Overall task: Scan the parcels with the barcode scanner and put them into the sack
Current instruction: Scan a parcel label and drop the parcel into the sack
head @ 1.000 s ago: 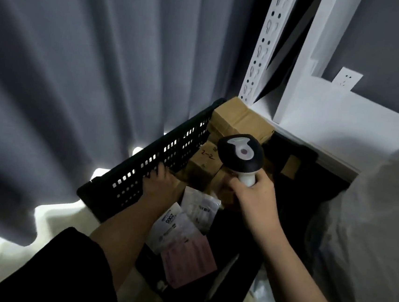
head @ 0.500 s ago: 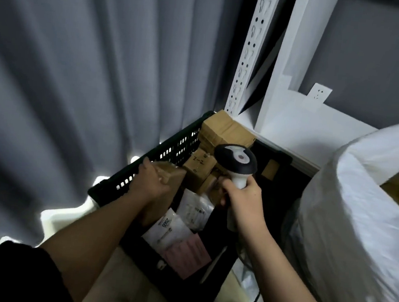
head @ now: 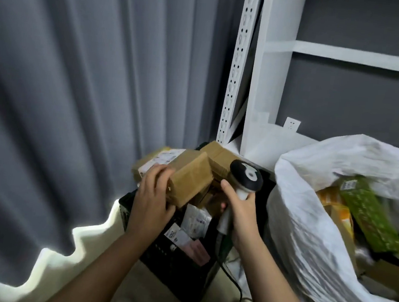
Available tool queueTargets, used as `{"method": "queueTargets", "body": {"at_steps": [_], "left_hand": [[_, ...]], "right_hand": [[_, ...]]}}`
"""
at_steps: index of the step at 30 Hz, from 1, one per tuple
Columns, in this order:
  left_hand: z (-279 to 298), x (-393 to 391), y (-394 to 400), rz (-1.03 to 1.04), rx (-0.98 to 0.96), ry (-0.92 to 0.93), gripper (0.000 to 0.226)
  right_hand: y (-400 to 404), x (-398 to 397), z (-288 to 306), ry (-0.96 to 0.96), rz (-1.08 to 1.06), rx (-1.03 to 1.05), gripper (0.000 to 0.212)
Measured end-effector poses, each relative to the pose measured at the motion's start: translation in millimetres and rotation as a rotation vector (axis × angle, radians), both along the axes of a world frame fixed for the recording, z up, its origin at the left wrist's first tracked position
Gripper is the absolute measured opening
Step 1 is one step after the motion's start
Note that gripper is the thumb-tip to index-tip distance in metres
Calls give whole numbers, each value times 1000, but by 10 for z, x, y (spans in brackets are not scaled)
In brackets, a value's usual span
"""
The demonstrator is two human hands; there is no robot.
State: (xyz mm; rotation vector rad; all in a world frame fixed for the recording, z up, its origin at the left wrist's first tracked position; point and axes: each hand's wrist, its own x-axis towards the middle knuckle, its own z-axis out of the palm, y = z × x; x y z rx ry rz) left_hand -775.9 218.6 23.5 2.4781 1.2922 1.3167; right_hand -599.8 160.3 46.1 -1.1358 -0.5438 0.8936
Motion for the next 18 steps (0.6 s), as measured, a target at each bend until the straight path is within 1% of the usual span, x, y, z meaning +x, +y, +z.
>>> {"method": "queueTargets", "body": {"at_steps": [2,4,6,8,10,13,14,16,17,18], "left_hand": [[-62,-76,54,-46,216,78,68],[-65,-91,78,-117,346,93,51],[-48,-78,67,-194,442,122,42],[-46,-29,56,-240,494,144,38],[-67,30,71,-267,509,147,38],[-126,93,107,-297,488,162,34],[-130,98,104,-306,460,191,38],[-115,85,53,-313,340,233,69],[-87,66,22,-308,237,201,82],[-37,42,2,-292,124,119,87]], "right_hand": [[-65,61,4,70,35,-6,64],[-88,118,5,139,64,-2,74],[-93,157,23,156,83,-11,82],[-86,193,32,160,99,-37,85],[-88,213,26,156,129,-54,83],[-77,256,-6,145,161,-33,81],[-67,285,-19,144,163,-24,78],[-46,364,-31,103,171,-15,77],[-40,407,-35,55,175,-22,78],[-40,443,-31,0,186,-29,79]]}}
